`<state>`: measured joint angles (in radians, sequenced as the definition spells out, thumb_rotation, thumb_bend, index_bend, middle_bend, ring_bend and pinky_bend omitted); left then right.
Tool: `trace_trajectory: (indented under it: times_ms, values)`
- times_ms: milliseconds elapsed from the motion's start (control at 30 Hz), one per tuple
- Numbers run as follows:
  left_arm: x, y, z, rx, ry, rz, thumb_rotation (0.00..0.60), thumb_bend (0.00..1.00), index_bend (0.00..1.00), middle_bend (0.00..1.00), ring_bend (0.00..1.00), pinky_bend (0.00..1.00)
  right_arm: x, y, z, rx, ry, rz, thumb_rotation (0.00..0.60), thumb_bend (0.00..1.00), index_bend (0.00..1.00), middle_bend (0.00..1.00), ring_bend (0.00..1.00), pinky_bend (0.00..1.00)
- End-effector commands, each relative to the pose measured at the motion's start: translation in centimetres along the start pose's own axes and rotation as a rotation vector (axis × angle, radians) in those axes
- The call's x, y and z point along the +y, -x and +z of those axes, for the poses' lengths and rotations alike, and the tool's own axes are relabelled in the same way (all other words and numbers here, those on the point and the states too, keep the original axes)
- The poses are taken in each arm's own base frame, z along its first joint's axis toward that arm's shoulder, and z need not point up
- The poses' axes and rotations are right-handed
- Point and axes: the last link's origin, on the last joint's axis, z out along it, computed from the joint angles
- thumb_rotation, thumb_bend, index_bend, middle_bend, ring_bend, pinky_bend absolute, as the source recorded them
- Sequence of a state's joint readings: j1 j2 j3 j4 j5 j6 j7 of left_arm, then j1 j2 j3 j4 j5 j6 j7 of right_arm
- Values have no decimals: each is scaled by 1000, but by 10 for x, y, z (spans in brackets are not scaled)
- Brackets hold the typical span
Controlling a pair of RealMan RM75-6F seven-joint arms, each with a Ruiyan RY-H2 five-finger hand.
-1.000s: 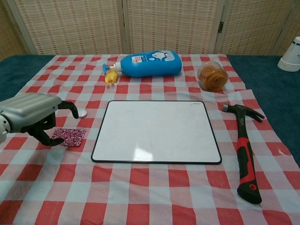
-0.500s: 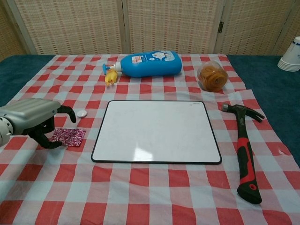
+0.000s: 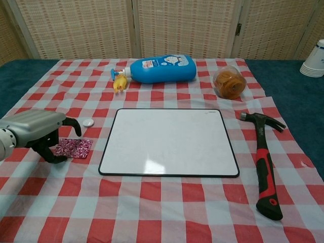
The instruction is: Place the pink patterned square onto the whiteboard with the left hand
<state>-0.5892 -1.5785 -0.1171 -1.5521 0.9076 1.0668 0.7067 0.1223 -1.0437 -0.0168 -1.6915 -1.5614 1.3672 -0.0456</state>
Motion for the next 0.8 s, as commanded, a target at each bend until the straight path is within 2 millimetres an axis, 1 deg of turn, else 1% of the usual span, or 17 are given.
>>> trace_trajectory:
  times_ms: [33,567,800]
  values:
    - [0,1,1,-13,0,7,600,288,303,1000,1000,1000,0,0,0,1,1,1,600,70,0,0,0,0]
    - [-3,1,8,-35,-19,2,600,287,304,1000,1000,1000,1,0,1,0,3,3,600,70,0,0,0,0]
    - [-2,-1,8,-23,-15,2,600,287,352,1000,1000,1000,2,-1,1,4,4,4,600,70,0,0,0,0]
